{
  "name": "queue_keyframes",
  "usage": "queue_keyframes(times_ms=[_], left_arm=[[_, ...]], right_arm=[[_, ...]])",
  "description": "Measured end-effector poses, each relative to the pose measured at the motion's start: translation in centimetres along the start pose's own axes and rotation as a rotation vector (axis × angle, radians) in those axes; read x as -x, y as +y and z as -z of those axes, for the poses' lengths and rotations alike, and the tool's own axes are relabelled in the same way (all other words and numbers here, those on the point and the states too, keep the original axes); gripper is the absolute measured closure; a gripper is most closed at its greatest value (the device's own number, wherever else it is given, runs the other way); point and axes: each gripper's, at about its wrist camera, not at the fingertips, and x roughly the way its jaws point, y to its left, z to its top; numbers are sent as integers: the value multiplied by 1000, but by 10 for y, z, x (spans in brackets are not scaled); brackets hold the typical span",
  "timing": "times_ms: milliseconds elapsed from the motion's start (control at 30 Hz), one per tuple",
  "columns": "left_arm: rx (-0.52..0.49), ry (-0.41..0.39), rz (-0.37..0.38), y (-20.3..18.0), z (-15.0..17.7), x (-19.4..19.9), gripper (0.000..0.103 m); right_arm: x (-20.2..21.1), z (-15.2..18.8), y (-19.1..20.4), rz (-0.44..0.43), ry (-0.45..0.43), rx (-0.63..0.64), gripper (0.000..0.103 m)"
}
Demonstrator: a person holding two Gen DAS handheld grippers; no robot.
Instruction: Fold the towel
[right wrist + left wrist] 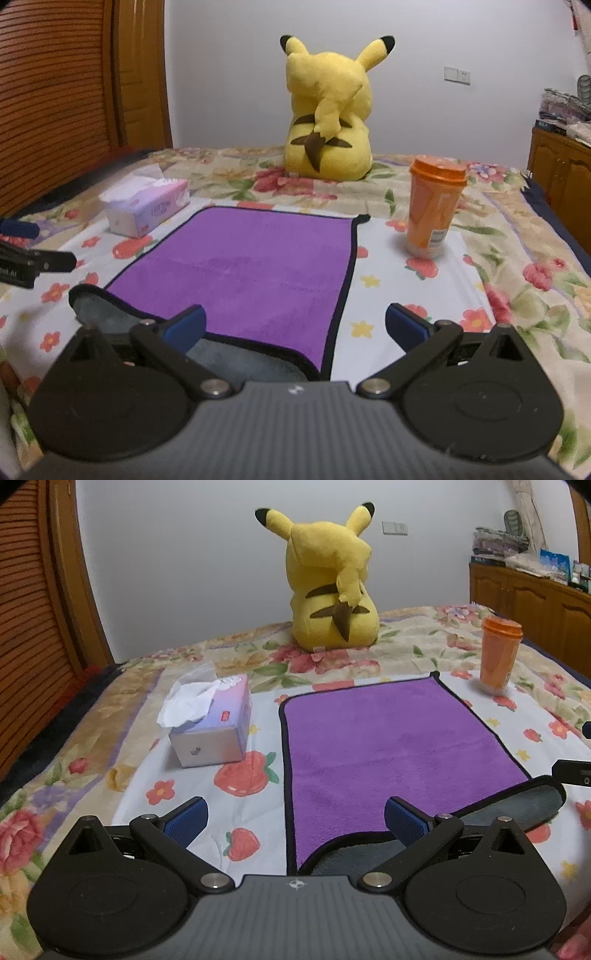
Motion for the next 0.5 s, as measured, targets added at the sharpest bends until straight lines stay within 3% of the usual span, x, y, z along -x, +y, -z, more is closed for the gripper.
queue_keyframes(times_ms=[167,400,467,500], left_arm=[[-6,48,27,4,1,-16,1],[32,89,56,13,3,-29,12],[39,99,63,14,3,-31,15],[39,104,66,15,3,-32,17]], right_arm=[[-12,1,-2,-3,28,11,0],[-28,2,-8,7,79,5,1],[-32,3,-9,-2,94,2,6],[-34,4,-10,-8,106,1,14]])
